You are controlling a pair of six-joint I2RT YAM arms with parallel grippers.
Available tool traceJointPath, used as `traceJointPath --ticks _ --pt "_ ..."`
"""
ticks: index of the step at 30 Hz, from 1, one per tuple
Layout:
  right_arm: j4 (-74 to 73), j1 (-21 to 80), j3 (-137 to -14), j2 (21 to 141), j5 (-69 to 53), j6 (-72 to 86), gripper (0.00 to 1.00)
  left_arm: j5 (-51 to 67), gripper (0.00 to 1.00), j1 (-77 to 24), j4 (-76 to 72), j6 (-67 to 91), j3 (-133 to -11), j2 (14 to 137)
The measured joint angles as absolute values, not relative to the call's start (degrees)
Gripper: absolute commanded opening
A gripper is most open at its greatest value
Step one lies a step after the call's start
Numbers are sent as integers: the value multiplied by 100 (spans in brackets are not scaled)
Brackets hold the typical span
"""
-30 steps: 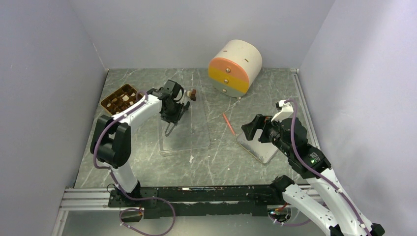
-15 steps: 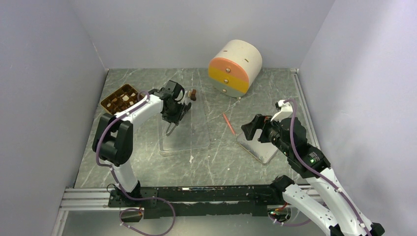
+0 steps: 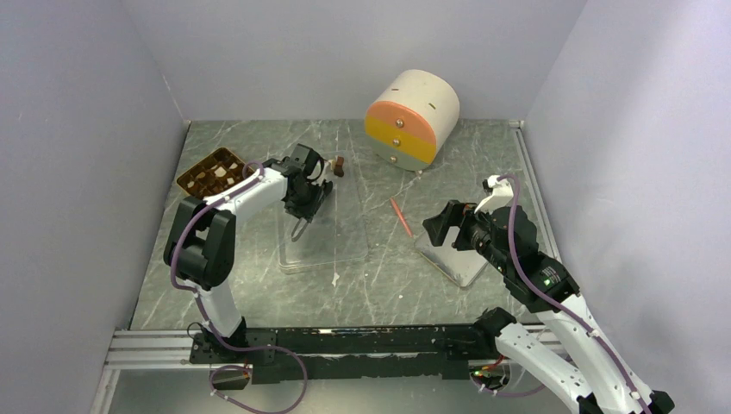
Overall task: Pack the chocolate
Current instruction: Pick up the fake chocolate from the plate, then place the fake chocolate in the packing box.
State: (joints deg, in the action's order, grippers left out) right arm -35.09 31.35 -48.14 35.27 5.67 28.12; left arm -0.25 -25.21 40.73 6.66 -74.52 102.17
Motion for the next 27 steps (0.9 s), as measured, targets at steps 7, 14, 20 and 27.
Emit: traceJointPath --ticks 7,14,20,27 --pt "-3509 3135 -4814 3527 567 2812 99 -104 19 -2521 4119 679 -7446 10180" --pt "-3509 3135 -4814 3527 565 2812 99 -285 16 -2429 4311 770 -7450 9727" --pt "-3509 3135 -4814 3542 558 2812 99 -331 16 -1999 4545 888 -7590 9279" --pt "-3505 3135 -4814 3623 541 2810 99 -482 17 -1264 4882 996 -7636 8847"
